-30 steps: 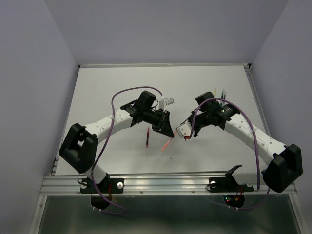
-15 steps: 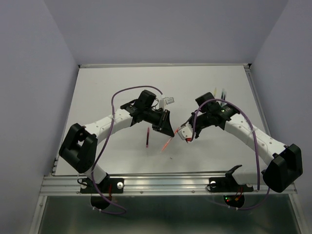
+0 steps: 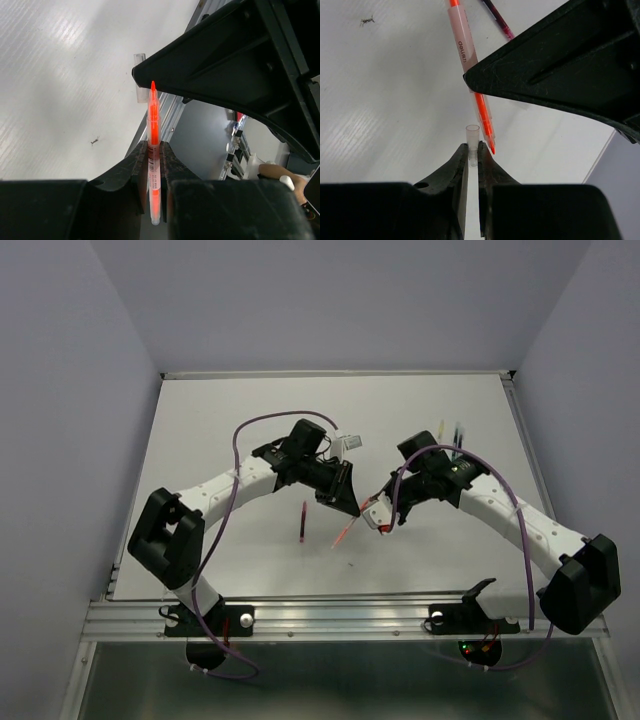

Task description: Insert the pens into the pen caps

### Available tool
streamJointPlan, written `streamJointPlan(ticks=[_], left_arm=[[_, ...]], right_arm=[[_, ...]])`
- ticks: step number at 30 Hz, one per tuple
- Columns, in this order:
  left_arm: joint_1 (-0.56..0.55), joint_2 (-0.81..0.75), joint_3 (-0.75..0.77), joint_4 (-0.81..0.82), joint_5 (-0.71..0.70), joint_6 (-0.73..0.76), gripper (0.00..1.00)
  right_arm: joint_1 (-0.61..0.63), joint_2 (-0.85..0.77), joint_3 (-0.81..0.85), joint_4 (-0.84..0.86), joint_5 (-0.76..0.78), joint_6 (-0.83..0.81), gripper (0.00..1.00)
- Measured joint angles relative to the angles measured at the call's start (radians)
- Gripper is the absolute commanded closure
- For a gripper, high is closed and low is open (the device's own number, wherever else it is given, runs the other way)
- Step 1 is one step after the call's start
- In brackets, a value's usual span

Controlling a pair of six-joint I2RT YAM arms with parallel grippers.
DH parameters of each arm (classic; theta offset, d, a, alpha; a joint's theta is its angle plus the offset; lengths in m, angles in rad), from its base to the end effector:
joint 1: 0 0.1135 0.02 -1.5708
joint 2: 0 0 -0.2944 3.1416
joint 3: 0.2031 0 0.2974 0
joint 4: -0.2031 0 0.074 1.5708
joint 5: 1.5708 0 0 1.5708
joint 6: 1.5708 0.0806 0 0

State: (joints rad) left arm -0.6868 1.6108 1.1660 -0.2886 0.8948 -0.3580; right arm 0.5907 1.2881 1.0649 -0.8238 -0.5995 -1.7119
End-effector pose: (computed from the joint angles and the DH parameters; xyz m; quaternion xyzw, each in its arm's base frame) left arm 0.2795 -0.3105 0.2532 0.3083 0.7838 -0.5254 0.1204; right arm 0.2284 0.2079 0.2685 -0.8740 0.3061 0.1100 0.3612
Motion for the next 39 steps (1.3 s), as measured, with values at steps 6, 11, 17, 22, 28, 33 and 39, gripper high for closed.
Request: streamJointPlan(ticks=[6,11,17,22,28,33,39], left_arm=[[-0.001,-0.050,-0.024,0.006,-0.034,-0.017,1.00],[-0.001,-0.084,-0.029,0.011,-0.046,-0.026,1.00],[-0.001,-0.084,-0.030,0.008,-0.055,-0.029,1.00],[-0.001,-0.084,-0.030,0.006,-0.062,-0.034,1.00],[-0.001,-0.084,-0.030,0.006,-0.080,-0.045,1.00],[-0.001,-0.084,-0.030,0.005,-0.090,-0.047,1.00],[-0.001,-0.084,-0.030,-0.005,-0.090,-0.046,1.00]], right_arm=[[0.000,0.003,0.000,0.017,0.020,0.019,0.99],[0.000,0.003,0.000,0.039,0.029,0.051,0.99],[0.000,-0.002,-0.003,0.106,0.032,0.095,0.99],[0.000,-0.026,-0.021,0.142,0.045,0.112,0.99],[0.000,-0.037,-0.034,0.149,0.083,0.115,0.99],[0.000,-0.047,-0.034,0.151,0.088,0.114,0.99],[0.000,-0.063,-0.034,0.152,0.087,0.115,0.99]])
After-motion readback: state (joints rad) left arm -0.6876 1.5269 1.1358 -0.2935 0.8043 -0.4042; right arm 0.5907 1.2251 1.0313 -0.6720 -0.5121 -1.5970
